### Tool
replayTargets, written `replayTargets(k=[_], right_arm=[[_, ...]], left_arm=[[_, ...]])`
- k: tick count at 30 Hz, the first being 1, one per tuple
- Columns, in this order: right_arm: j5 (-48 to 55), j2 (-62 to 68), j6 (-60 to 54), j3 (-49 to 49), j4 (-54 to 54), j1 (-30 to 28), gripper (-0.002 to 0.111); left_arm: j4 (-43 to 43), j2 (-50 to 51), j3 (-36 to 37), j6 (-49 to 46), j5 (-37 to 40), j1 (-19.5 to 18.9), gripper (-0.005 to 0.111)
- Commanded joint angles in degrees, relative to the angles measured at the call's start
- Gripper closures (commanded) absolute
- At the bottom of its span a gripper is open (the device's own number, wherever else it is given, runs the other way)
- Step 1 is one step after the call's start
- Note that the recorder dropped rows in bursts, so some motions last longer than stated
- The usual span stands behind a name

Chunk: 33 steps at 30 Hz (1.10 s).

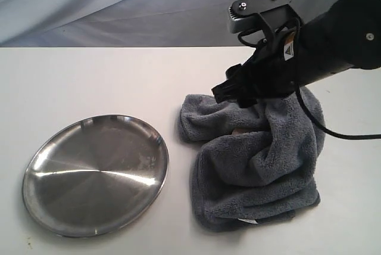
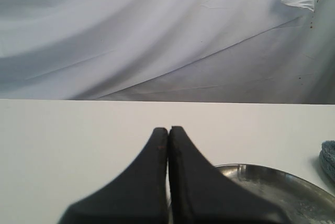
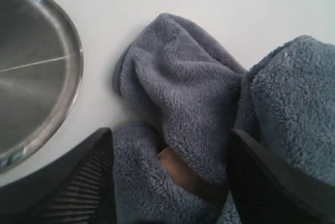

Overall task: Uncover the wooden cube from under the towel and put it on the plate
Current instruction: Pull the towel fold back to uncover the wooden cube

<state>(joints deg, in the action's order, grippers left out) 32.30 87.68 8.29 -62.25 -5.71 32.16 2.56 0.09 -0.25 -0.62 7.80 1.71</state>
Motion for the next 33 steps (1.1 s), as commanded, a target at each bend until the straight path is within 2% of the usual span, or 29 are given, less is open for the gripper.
replayTargets(k=[1,8,15,22,26,30,33], right_arm=[[2.9,1.0,-2.3,0.1,2.0,0.6,0.051],[8.7,4.7,-5.9,0.1,7.6,0.6,0.051],[11.2,7.6,-5.9,0.2,6.1,0.4,0.051],[14.2,7.1,-3.3,4.3,1.8,0.4,0.056],[10.2,5.6,-1.4,9.3,-0.1,0.4,0.057],[3.2,5.9,6.4,15.3,-6.7,0.3,0.057],[1.9,6.0,8.2,18.0,-7.6,0.3,0.057]], left_arm=[[0.0,-0.1,0.3,0.0,0.0,-0.1,0.105],[0.0,-0.1,0.3,0.0,0.0,-0.1,0.105],[0.0,-0.1,0.3,0.2,0.0,-0.1,0.105],[0.0,-0.1,0.3,0.2,0.0,-0.1,0.105],[0.0,-0.1,0.3,0.0,0.0,-0.1,0.105],[0.0,-0.1,0.3,0.0,0.0,-0.1,0.105],[0.0,-0.1,0.3,0.0,0.0,-0.1,0.105]])
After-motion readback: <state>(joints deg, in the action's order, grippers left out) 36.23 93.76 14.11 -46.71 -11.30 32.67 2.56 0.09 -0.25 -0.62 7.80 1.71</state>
